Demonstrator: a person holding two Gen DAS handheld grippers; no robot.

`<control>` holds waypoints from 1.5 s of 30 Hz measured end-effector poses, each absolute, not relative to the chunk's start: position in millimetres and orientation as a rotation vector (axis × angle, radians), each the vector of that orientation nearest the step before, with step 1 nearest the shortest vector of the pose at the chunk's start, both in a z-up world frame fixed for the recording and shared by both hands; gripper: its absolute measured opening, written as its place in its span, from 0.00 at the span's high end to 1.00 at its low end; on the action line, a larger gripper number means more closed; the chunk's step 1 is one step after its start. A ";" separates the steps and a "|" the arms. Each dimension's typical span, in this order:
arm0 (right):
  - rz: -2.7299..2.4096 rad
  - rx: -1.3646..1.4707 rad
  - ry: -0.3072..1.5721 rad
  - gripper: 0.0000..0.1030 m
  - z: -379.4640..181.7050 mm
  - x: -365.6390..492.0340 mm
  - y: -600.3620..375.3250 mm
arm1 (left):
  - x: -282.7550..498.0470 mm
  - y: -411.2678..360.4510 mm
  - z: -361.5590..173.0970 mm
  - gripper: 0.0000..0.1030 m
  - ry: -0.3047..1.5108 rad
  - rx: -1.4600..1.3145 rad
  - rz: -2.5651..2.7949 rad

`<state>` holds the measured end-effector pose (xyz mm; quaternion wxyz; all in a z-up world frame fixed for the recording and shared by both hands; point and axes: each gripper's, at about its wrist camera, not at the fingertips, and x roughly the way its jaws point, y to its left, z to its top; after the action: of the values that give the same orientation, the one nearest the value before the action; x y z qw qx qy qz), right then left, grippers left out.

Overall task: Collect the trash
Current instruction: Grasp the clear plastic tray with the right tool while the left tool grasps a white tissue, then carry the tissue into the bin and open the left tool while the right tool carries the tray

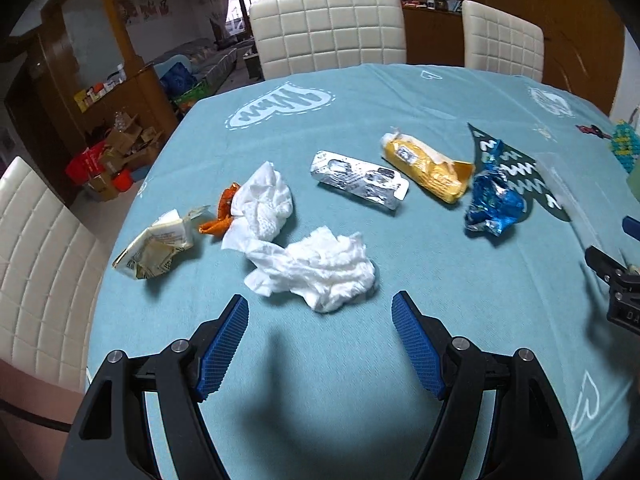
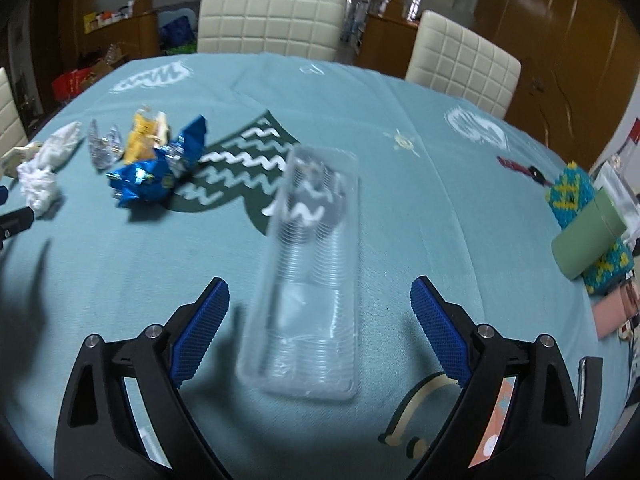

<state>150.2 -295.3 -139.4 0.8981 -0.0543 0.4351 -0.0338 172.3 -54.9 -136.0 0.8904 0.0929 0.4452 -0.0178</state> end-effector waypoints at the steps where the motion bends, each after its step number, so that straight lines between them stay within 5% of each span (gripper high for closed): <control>1: -0.065 -0.097 0.913 0.12 -142.5 151.4 -297.2 | 175.4 -54.3 -136.8 0.30 0.928 0.190 -0.035; 4: -0.043 -0.039 0.936 0.17 -147.7 156.6 -303.2 | 183.1 -55.5 -139.5 0.30 0.933 0.195 -0.028; 6: -0.016 -0.008 0.938 0.43 -145.9 158.5 -303.9 | 187.9 -56.9 -141.1 0.30 0.931 0.206 -0.022; 8: 0.013 0.016 0.944 0.57 -143.7 162.1 -302.5 | 191.2 -56.1 -142.9 0.30 0.929 0.206 -0.022; 13: 0.053 0.021 0.927 0.58 -141.8 164.2 -289.3 | 197.3 -49.1 -148.2 0.31 0.959 0.162 -0.044; 15: 0.069 0.023 0.929 0.58 -141.1 164.3 -283.5 | 198.7 -47.7 -149.7 0.52 0.967 0.146 -0.062; 18: 0.078 0.023 0.923 0.58 -137.9 162.5 -277.7 | 198.1 -48.4 -150.3 0.72 0.970 0.143 -0.088; 21: 0.092 0.032 0.918 0.58 -133.0 159.1 -274.8 | 192.2 -51.0 -146.0 0.77 0.956 0.157 -0.103; 45: 0.262 -0.076 0.820 0.57 -74.7 103.6 -184.6 | 107.4 -10.5 -90.4 0.79 0.792 0.164 -0.073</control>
<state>103.6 -184.6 -74.7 0.9081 -0.0368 0.3974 0.1268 107.4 -10.5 -90.4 0.9186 0.0799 0.3853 -0.0357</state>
